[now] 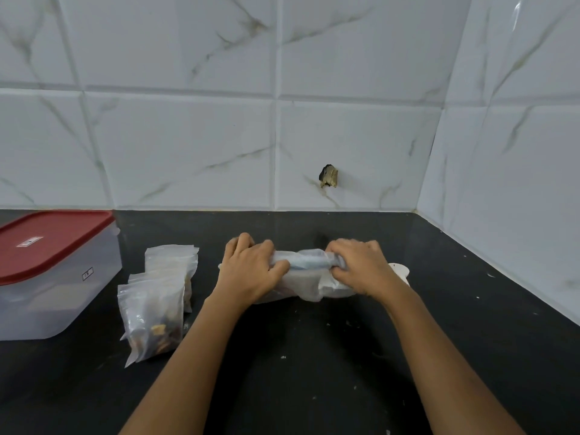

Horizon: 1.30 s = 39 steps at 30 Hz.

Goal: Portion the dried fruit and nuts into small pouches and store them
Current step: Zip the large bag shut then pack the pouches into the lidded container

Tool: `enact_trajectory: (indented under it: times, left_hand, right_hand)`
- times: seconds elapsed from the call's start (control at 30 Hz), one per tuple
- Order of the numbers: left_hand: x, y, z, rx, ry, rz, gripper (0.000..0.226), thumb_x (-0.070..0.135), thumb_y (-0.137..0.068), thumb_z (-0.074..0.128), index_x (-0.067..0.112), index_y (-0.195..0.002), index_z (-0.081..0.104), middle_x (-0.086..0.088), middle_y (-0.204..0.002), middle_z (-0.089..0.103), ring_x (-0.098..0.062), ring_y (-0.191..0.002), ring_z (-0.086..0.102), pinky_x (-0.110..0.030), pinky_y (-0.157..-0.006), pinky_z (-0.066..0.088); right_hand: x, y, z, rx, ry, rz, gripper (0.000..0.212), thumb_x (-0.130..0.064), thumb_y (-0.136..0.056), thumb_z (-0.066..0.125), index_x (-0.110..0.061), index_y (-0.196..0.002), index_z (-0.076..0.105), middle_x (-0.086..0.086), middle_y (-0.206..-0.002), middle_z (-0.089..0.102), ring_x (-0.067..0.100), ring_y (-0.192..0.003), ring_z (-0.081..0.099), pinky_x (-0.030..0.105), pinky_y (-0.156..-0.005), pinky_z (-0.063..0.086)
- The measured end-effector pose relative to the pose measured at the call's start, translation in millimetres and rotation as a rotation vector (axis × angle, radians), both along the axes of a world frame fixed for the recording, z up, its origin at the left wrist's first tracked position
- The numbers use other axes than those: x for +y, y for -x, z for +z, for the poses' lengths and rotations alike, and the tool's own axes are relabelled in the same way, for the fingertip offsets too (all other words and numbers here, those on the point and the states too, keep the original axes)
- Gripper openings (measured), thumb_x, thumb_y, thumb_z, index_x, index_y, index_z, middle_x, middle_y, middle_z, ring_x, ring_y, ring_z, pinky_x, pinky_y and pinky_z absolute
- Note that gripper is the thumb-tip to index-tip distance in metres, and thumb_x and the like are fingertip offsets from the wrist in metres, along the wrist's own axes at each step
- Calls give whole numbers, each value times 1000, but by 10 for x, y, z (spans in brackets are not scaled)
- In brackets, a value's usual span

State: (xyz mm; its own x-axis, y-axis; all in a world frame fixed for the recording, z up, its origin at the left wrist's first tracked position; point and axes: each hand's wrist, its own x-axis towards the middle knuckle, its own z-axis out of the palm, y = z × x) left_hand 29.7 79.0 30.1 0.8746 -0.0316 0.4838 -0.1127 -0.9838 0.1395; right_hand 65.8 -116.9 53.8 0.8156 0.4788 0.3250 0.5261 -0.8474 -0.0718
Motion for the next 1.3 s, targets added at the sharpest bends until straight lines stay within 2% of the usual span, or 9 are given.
enact_trajectory:
  times: [0.2, 0.37, 0.47, 0.6, 0.67, 0.8, 1.0, 1.13, 1.3]
  left_hand:
    - [1, -34, -11, -413, -164, 105, 24, 12, -62, 73, 12, -83, 61, -4, -86, 65, -25, -111, 45, -38, -108, 17]
    - [54, -59, -42, -107, -266, 79, 51, 32, -38, 90, 19, -80, 63, 4, -72, 67, -21, -88, 65, -33, -87, 49]
    - [67, -54, -16, 34, -221, 10, 34, 36, -85, 58, 18, -111, 48, 3, -113, 59, -19, -115, 45, -29, -101, 32]
    - [62, -53, -50, 168, -160, 25, 54, 51, -77, 14, 17, -108, 43, 0, -120, 49, -20, -107, 33, -34, -100, 23]
    - [89, -70, -92, 125, -298, 26, 64, 54, -70, 9, 17, -102, 50, -4, -114, 48, -25, -98, 39, -38, -86, 29]
    - [146, -117, -184, -107, -433, -32, 47, 58, -65, 51, 16, -76, 66, -9, -73, 57, -24, -50, 53, -34, -50, 39]
    - [98, -230, -244, -25, 52, 37, 30, 43, -98, 30, 16, -102, 43, 2, -89, 59, -18, -80, 62, -31, -85, 35]
    - [96, -253, -231, 15, 60, 122, 33, 44, -99, 24, 18, -92, 43, -2, -82, 67, -23, -81, 63, -32, -82, 33]
    - [129, -226, -183, 47, 74, 137, 46, 42, -100, 21, 16, -110, 58, -2, -102, 66, -24, -97, 59, -33, -86, 33]
  right_hand:
    - [131, -89, -149, -545, -107, -174, 37, -9, -54, 82, -19, -83, 61, -2, -82, 61, 19, -75, 61, 31, -79, 39]
    - [114, -82, -104, -57, 139, -7, 30, -17, -88, 53, -17, -118, 47, 0, -122, 50, 22, -116, 44, 32, -97, 31]
    - [-14, -32, -23, 317, -11, 75, 23, -31, -88, 59, -21, -107, 52, -4, -111, 51, 18, -106, 48, 29, -90, 35]
    - [-136, 19, -2, 627, -204, 124, 20, -45, -89, 53, -33, -75, 48, -12, -81, 49, 4, -74, 47, 19, -65, 35]
    - [-137, -3, -22, 622, -280, 86, 14, -38, -94, 49, -25, -88, 53, -6, -89, 56, 9, -78, 52, 21, -68, 39]
    - [-7, -8, -68, 541, -346, -44, 9, -31, -97, 42, -24, -102, 40, -1, -97, 55, 12, -74, 52, 28, -69, 43]
    - [71, -83, -164, 163, -245, -91, 19, -40, -93, 47, -21, -95, 47, -4, -100, 46, 17, -91, 49, 36, -85, 43]
    - [12, -27, -102, 8, -48, 101, 77, -84, -64, 30, -31, -116, 51, -11, -123, 41, 10, -117, 35, 30, -99, 19]
    - [90, -49, -187, 13, -20, 134, 31, -46, -91, 47, -29, -117, 51, -10, -121, 53, 11, -118, 40, 32, -105, 12]
